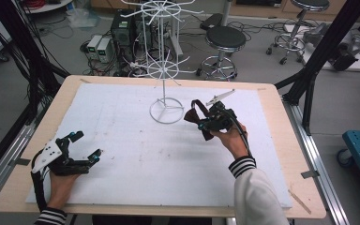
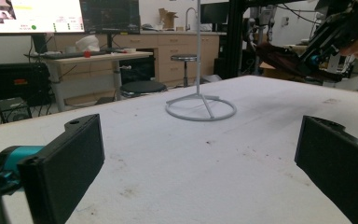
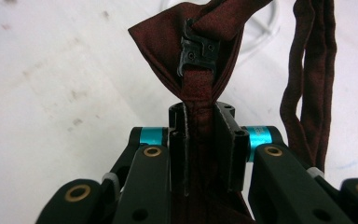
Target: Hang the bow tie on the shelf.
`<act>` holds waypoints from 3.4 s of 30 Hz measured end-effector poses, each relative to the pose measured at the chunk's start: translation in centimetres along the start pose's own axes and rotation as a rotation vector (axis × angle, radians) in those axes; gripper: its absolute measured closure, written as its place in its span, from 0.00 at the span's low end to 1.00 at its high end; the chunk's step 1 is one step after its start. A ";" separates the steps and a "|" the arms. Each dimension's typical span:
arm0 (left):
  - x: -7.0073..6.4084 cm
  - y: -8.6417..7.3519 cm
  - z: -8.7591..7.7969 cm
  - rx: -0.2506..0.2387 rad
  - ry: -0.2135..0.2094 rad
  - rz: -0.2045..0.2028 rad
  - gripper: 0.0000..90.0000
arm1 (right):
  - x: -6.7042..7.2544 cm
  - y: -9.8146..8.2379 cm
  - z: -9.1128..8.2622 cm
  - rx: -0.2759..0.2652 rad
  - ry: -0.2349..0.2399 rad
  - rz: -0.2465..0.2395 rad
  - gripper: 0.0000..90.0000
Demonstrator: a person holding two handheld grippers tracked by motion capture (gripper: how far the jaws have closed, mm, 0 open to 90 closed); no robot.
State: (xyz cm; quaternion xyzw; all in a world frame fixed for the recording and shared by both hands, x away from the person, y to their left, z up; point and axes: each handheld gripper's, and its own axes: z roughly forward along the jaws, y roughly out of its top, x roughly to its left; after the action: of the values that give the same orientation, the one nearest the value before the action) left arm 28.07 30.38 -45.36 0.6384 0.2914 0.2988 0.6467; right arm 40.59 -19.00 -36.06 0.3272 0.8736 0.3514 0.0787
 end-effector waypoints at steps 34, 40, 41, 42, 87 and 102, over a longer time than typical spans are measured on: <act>0.0 0.0 0.0 0.001 -0.003 0.004 0.02 | 1.4 2.5 -5.1 -0.306 -0.011 -0.031 0.86; 0.0 0.0 0.0 0.001 -0.001 0.002 0.02 | 2.0 3.6 -5.6 -0.317 -0.002 -0.059 0.86; 0.0 0.0 0.0 0.002 -0.001 0.003 0.02 | 2.2 3.8 -5.7 -0.320 0.000 -0.062 0.86; 0.0 0.0 0.0 0.001 -0.001 0.002 0.02 | 2.2 4.0 -5.8 -0.323 0.000 -0.067 0.86; 0.0 0.0 0.0 0.002 -0.004 0.002 0.02 | 3.6 7.9 -0.7 -0.313 0.024 -0.085 0.86; 0.0 0.0 0.0 0.001 -0.004 0.002 0.02 | 3.1 6.9 1.2 -0.288 0.036 -0.051 0.86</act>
State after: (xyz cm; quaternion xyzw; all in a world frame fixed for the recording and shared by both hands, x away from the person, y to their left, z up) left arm 28.07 30.42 -45.36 0.6397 0.2897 0.2978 0.6467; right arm 42.20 -12.70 -32.10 0.2837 0.8236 0.4767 0.1179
